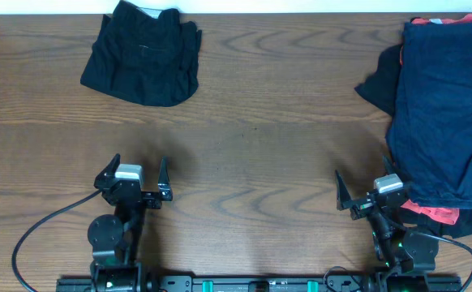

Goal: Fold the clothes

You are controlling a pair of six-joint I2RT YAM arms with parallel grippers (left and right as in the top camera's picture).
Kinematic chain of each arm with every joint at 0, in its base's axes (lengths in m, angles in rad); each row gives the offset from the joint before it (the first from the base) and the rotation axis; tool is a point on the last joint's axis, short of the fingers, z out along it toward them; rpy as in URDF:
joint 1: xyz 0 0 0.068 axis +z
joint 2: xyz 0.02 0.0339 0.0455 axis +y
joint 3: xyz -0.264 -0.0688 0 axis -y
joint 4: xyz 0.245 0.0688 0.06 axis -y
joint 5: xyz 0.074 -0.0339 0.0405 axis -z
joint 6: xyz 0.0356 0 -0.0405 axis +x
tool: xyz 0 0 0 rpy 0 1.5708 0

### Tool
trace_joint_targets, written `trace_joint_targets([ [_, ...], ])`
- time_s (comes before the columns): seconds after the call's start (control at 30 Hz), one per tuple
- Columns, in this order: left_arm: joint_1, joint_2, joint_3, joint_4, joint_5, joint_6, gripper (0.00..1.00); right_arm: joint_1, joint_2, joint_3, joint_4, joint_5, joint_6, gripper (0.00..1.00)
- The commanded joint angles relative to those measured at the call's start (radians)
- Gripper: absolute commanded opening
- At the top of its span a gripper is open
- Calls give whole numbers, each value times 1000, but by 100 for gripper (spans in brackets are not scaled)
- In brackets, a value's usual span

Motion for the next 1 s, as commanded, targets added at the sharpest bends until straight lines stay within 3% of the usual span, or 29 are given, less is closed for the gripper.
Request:
trace_joint_targets([
  [0.0,4,-44,-29,9,8,-13,98,6,-5,-2,-5,5,11,99],
  [0.4,4,-178,-37,-236,-32,-13,98,6,-5,-2,-5,6,11,99],
  [0.97,3,-232,-37,-233,-90,-13,98,6,-5,-2,-5,6,11,99],
])
